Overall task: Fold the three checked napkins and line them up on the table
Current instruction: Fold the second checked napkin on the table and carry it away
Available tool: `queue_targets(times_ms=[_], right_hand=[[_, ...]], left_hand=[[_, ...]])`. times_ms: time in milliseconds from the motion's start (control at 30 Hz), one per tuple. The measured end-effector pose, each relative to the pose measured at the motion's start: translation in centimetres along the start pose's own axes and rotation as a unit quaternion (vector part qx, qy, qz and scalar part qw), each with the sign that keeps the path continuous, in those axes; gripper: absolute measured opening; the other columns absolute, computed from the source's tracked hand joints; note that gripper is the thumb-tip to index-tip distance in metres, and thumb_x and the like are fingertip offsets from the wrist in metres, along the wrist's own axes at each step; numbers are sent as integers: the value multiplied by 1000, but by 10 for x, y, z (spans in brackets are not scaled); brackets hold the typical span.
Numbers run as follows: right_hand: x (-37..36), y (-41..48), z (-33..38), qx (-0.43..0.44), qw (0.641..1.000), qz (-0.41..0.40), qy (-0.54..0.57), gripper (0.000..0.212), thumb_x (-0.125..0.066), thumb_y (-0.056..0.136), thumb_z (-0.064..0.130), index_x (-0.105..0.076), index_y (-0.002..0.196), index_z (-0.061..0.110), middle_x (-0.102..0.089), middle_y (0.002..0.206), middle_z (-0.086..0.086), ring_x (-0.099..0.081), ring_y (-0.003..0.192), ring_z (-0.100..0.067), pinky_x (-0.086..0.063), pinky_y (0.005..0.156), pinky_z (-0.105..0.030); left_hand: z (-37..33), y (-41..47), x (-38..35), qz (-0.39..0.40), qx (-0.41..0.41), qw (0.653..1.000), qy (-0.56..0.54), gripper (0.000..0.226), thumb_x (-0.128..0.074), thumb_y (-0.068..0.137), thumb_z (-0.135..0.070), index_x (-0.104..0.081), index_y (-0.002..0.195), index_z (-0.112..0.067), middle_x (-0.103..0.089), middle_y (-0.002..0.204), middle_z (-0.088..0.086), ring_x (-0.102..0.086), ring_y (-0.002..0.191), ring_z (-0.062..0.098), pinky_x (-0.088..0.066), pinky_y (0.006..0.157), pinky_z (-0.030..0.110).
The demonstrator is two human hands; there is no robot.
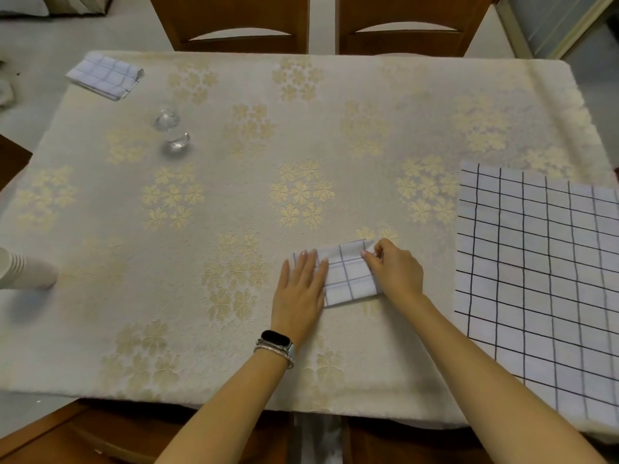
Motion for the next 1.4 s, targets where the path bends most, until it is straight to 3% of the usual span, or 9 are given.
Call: queue_targets(times_ms=[167,233,400,567,800,967,1100,1233,1400], right_hand=[[28,-17,19,68,986,-152,-25,21,-61,92,22,-58,110,12,-64,100,-10,-62,82,-28,-50,58,-34],[21,-26,38,155,976,-153,-20,31,-60,91,16,-61,121,11,-62,121,-13,-61,106,-33,-56,81,-44],[-43,-54,68,355,927,-24,-118,54,-40,98,39,-39,148,20,-32,158,-5,-28,146,-24,-18,119,-39],[-54,-36,35,254,956,38,-144,71,-27,97,61,-5,156,28,2,164,3,4,152,-18,1,122,-40],[-43,-30,30,228,964,36,-134,74,-17,94,62,-3,156,25,3,165,1,7,152,-18,8,122,-38],[0,-47,18,113,982,-44,147,56,-46,100,30,-26,152,22,-21,161,1,-17,147,-14,-14,121,-34],[16,-81,-23,-96,900,-80,417,38,-54,96,10,-46,131,21,-44,139,-1,-45,123,-12,-44,94,-18],[-8,-109,-42,-237,806,-33,542,39,-57,94,4,-46,129,16,-50,126,-4,-54,113,-19,-53,93,-36],[-17,-134,-52,-287,813,-80,500,36,-64,91,12,-43,119,23,-48,128,-5,-54,111,-18,-53,97,-44]], left_hand=[[9,-2,-16,64,20,998,-8,62,-13,99,-54,-18,155,-26,-14,163,9,-13,149,29,-10,115,56],[9,-1,-16,67,21,998,-4,64,-10,99,-57,-18,154,-26,-16,162,11,-16,149,29,-10,114,58],[12,-2,-15,68,27,997,-6,67,-10,97,-63,-17,154,-31,-12,163,9,-11,150,30,-10,114,63],[17,-2,-14,70,31,997,-18,69,-9,94,-70,-11,154,-37,-6,164,7,-5,151,28,-4,115,61],[21,2,-6,84,52,994,-42,72,-19,90,-71,-18,153,-36,-10,164,0,-10,150,25,4,117,57],[25,15,29,10,78,995,-61,52,-46,87,-54,-53,129,-25,-56,128,4,-54,115,27,-35,100,48],[30,12,39,-8,128,985,-113,31,-62,89,-34,-59,116,-18,-59,108,5,-57,94,25,-39,83,37],[31,-3,30,25,171,971,-164,24,-58,94,-32,-57,113,-17,-58,107,0,-54,94,18,-41,85,30],[30,-28,19,53,201,948,-241,16,-62,92,-31,-54,98,-18,-56,88,-2,-54,75,16,-51,72,34]])
Point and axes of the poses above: each hand's wrist, its own y-axis towards the middle knuckle, its own x-axis out of the back of the hand, z = x × y, the point moved 10 cm from there along y, towards the middle knuckle
